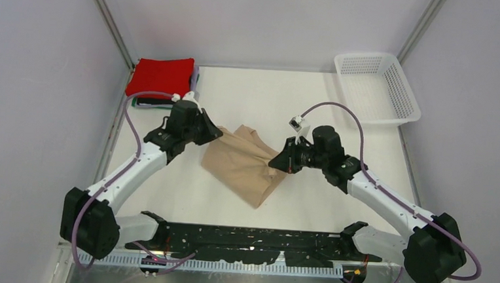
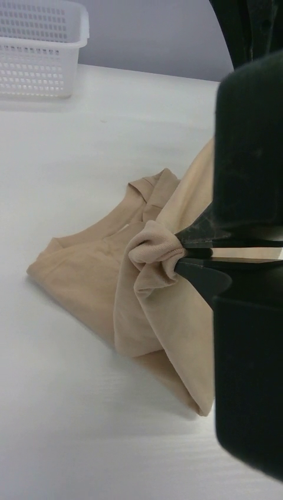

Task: Fold and stack the t-shirts
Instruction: Fold the long partially folded tshirt into a neat square, then put the neatly folded tshirt into the corner of the board with the left arm

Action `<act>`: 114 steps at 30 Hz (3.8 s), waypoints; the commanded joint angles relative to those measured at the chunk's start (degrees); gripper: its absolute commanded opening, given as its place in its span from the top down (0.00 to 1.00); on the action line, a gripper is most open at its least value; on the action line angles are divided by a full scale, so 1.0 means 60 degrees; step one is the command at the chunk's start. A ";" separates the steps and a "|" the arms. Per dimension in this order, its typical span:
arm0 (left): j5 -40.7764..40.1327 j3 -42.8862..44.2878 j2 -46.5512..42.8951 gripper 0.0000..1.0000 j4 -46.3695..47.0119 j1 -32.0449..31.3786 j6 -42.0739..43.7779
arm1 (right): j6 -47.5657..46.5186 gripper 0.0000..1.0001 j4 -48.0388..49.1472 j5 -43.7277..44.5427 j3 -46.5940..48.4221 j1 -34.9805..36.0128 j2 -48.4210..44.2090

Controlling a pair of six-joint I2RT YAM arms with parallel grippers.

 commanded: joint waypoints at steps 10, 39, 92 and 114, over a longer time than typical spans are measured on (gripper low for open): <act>-0.0038 0.2892 0.4022 1.00 0.0777 0.0169 0.0644 | -0.0902 0.95 -0.0551 0.0460 0.0459 -0.1681 0.1565; 0.3086 0.4202 0.5619 0.00 0.0896 -0.0470 0.1669 | -0.0416 0.05 0.0560 0.0032 0.0192 -0.1631 0.0810; 0.0627 -0.0256 0.3883 0.12 0.0128 -0.1926 0.0249 | -0.0264 0.05 -0.1017 0.5925 -0.1442 -0.1500 -0.2902; -0.8109 0.5893 0.7353 1.00 -0.5059 -0.2969 0.2511 | -0.0526 0.05 -0.0657 0.5964 -0.2367 -0.1499 -0.4796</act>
